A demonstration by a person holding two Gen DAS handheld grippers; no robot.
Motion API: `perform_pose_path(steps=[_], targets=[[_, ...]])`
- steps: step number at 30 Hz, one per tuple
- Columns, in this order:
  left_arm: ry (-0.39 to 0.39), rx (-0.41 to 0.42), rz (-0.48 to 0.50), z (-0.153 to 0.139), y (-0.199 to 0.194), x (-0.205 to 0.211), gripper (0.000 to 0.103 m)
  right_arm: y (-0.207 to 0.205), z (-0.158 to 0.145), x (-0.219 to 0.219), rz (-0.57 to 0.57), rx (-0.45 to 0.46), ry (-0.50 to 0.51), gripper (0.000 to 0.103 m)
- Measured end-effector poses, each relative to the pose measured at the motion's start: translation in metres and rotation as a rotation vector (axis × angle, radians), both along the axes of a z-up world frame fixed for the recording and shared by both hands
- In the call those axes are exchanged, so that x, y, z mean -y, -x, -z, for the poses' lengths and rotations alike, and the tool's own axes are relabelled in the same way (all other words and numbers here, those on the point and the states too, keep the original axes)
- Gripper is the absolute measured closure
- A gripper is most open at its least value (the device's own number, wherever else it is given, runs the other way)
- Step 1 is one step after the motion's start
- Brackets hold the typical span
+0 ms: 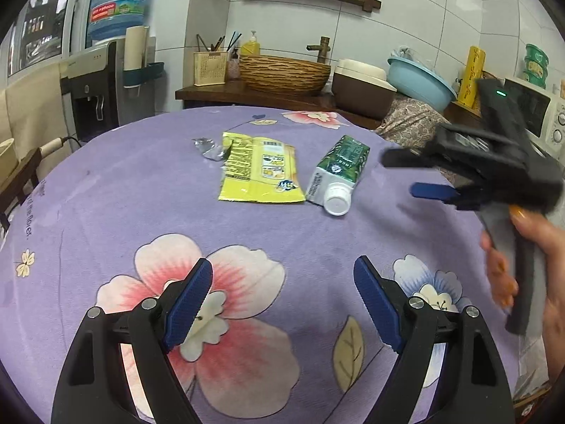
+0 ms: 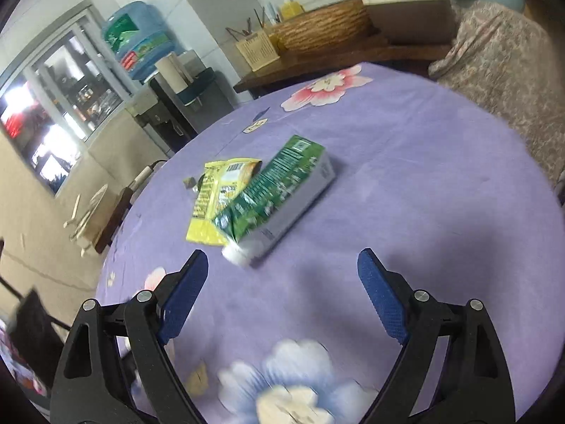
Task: Collect trash
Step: 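Move both tools back to the table toward the green carton and chip bag, then grasp the green juice carton with the right tool while the left tool grasps the yellow chip bag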
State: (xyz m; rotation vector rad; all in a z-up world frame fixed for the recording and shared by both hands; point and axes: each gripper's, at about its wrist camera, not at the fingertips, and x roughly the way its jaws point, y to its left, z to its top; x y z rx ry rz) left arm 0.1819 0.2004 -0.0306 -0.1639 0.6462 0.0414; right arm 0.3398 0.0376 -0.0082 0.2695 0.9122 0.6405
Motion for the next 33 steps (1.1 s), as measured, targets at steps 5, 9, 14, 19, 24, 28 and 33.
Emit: perform_pose_path(steps=[5, 9, 14, 19, 24, 28, 33], targets=[[-0.003, 0.007, -0.017, 0.003, 0.004, -0.015, 0.022, -0.037, 0.008, -0.044, 0.058, -0.098, 0.007, 0.017], [0.017, 0.006, -0.020, 0.004, 0.006, -0.026, 0.022, -0.061, 0.020, -0.066, 0.102, -0.167, 0.054, 0.017], [0.029, 0.010, -0.015, 0.004, 0.006, -0.031, 0.022, -0.079, 0.026, -0.076, 0.150, -0.226, 0.080, 0.017], [0.006, 0.010, 0.005, 0.000, 0.003, -0.029, 0.022, -0.088, 0.025, -0.095, 0.124, -0.218, 0.182, 0.034], [0.000, -0.012, 0.003, 0.004, -0.006, -0.034, 0.022, -0.089, 0.025, -0.098, 0.033, -0.223, 0.195, 0.045], [0.047, -0.040, -0.034, 0.010, -0.018, -0.049, 0.022, -0.078, 0.018, -0.091, -0.025, -0.191, 0.177, 0.052], [-0.018, -0.037, -0.070, 0.002, -0.046, -0.056, 0.022, -0.045, 0.005, -0.079, -0.093, -0.017, 0.253, 0.052]])
